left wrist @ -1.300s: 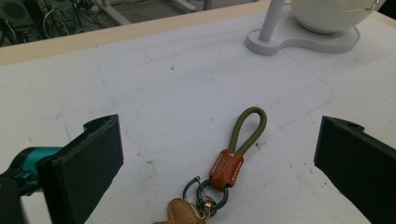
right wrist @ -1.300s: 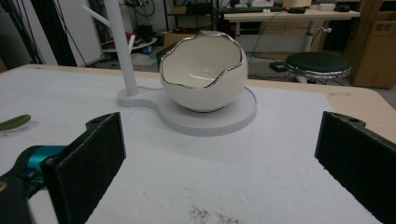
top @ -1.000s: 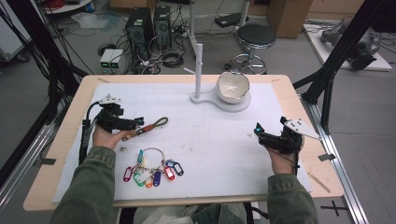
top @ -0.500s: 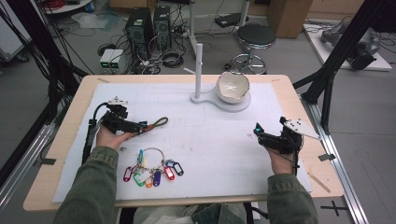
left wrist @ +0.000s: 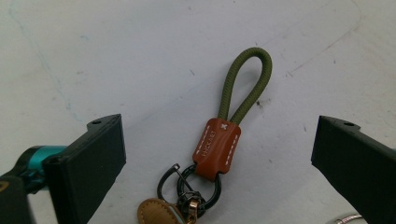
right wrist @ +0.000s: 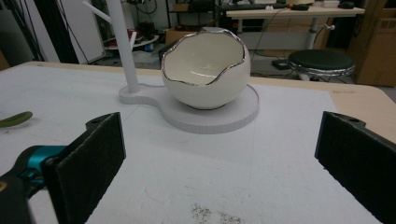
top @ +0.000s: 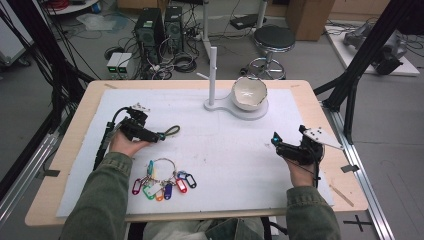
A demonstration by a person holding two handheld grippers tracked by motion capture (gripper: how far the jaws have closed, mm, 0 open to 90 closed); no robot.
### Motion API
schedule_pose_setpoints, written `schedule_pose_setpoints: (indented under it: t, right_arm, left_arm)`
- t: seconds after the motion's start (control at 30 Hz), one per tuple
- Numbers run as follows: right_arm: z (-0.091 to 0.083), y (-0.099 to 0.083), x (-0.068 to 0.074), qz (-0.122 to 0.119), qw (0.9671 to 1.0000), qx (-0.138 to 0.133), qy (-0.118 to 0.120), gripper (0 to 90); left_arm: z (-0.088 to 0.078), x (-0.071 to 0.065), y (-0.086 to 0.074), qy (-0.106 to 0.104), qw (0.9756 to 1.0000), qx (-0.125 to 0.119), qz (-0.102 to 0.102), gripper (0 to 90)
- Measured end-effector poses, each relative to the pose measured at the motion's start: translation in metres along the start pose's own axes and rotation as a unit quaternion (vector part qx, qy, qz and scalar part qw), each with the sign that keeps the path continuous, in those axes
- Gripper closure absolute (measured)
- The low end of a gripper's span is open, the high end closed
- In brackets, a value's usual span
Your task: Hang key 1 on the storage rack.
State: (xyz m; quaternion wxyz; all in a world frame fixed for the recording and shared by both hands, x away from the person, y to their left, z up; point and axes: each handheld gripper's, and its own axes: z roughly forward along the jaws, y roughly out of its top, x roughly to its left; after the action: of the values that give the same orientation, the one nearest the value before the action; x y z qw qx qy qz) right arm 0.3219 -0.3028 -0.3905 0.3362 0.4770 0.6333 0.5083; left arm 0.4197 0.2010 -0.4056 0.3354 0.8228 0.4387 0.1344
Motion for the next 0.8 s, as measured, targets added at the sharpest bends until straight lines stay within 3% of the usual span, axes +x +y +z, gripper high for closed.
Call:
schedule_pose_setpoints:
  t: [0.1, 0.27, 0.33, 0.47, 0.73, 0.8]
  right_arm:
    - [0.0, 0.0, 0.0, -0.002, 1.0, -0.001, 0.001, 0.7]
    - [0.0, 0.0, -0.001, -0.001, 1.0, -0.003, 0.001, 0.7]
    - [-0.001, 0.0, -0.001, 0.0, 1.0, -0.003, 0.001, 0.7]
    - [-0.001, 0.0, -0.001, 0.001, 1.0, -0.004, 0.002, 0.8]
    - [-0.002, 0.0, -0.001, 0.003, 1.0, -0.007, 0.0, 0.7]
    - [-0.002, 0.0, -0.001, 0.003, 1.0, -0.007, 0.0, 0.7]
  left_arm:
    - [0.006, -0.004, 0.004, 0.001, 0.9994, 0.027, 0.02, 7.1]
    - [0.011, -0.008, 0.008, -0.007, 0.9984, 0.042, 0.037, 14.5]
    - [0.011, -0.008, 0.008, -0.005, 0.9982, 0.046, 0.039, 22.4]
    - [0.011, -0.007, 0.006, 0.013, 0.9973, 0.057, 0.044, 26.5]
    - [0.013, -0.005, 0.005, 0.01, 0.9961, 0.074, 0.046, 37.9]
    - [0.014, -0.006, 0.005, 0.011, 0.9958, 0.077, 0.048, 44.1]
